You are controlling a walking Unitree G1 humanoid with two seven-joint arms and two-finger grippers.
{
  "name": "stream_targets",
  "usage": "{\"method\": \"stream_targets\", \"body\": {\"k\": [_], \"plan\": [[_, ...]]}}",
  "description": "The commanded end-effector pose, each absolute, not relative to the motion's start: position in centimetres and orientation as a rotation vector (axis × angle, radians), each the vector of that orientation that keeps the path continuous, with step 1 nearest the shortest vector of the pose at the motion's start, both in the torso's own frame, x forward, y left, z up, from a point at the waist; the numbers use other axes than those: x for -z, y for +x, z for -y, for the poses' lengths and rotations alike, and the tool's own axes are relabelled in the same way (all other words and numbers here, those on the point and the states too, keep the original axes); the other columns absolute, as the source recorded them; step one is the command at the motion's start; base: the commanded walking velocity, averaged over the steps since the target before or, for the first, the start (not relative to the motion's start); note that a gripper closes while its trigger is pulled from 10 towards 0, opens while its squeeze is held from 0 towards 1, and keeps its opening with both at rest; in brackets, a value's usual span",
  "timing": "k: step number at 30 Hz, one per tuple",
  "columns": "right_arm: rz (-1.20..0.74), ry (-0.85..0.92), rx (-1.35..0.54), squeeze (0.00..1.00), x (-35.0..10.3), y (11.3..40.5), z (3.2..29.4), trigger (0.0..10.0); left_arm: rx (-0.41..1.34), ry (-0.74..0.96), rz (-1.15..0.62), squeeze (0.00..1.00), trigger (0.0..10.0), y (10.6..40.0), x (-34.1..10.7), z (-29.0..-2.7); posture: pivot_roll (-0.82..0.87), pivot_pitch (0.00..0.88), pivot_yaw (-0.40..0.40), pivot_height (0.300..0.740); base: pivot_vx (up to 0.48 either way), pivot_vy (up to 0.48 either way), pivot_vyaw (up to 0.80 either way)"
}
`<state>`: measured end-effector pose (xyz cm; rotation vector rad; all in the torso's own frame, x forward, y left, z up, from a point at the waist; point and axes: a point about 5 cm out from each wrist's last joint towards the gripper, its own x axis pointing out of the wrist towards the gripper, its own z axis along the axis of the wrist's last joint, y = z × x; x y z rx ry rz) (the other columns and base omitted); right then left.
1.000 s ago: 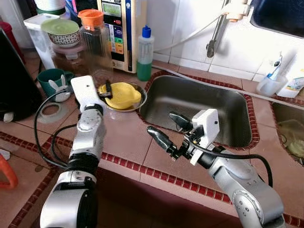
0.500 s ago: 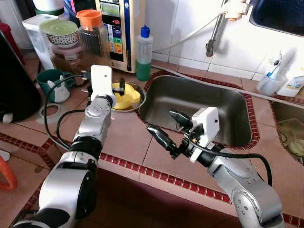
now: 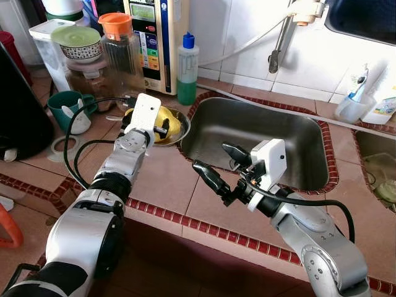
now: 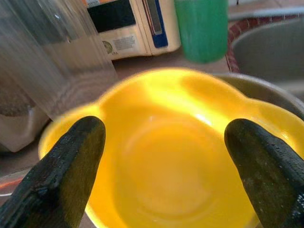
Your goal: Kitchen organization
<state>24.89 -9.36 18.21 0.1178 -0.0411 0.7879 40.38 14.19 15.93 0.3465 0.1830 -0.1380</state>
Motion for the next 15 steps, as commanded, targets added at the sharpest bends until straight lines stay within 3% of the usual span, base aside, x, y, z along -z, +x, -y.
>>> {"method": "stream_targets", "body": {"k": [1, 15], "plan": [[0.053, 0.11, -0.784, 0.98, -18.46, 25.07, 9.48, 10.0, 0.15, 0.373, -0.215, 0.0, 10.0, 40.36, -15.67, -14.51, 0.09, 0.0, 0.012, 0.74, 0.0, 0.0, 0.0], [0.059, 0.104, -0.776, 0.98, -18.53, 25.38, 9.78, 10.0, 0.194, 0.41, -0.256, 0.0, 10.0, 40.09, -15.07, -15.15, 0.1, 0.0, 0.01, 0.74, 0.0, 0.0, 0.0]]}}
